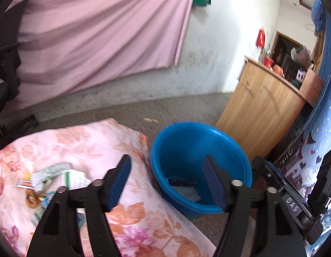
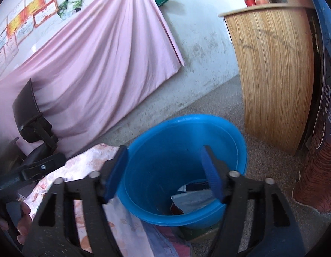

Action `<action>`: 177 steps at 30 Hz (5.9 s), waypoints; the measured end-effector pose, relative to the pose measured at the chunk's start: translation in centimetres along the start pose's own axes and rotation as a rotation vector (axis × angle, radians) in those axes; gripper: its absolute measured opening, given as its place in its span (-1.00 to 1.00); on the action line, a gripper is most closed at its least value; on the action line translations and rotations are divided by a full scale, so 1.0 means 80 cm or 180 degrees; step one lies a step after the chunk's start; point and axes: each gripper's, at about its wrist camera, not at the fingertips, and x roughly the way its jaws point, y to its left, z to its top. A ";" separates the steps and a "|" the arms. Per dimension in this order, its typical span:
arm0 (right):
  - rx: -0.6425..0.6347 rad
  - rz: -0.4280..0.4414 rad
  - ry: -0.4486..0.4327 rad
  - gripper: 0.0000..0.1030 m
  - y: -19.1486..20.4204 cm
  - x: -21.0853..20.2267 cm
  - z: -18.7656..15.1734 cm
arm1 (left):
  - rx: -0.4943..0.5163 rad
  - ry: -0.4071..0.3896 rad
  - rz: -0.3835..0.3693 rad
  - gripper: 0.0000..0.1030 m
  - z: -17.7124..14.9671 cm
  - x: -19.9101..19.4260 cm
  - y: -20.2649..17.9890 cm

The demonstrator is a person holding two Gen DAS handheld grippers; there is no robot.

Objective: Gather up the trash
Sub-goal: 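Move both tools back over the bed toward the paper packets, then grasp the brown nut shell with the left tool while the right tool grasps a paper packet, then carry nut shell and white leaflet over the blue bucket and open both tools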

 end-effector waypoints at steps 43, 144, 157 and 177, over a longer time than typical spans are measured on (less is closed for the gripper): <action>-0.1315 0.1070 -0.0582 1.00 0.247 -0.055 -0.048 | -0.0110 -0.1094 0.1379 0.96 -0.123 -0.217 0.193; -0.1466 0.0610 -0.1542 -0.43 0.201 -0.094 -0.009 | 0.0603 -0.1475 0.0444 -0.70 -0.030 -0.184 0.062; -0.1299 0.0017 -0.1519 -0.43 0.110 -0.097 0.019 | 0.1027 -0.1360 -0.0023 -0.70 -0.026 -0.108 -0.054; -0.0726 0.0063 -0.0423 -0.43 0.035 -0.017 0.013 | 0.0653 -0.0037 -0.0070 -0.70 0.015 0.052 -0.075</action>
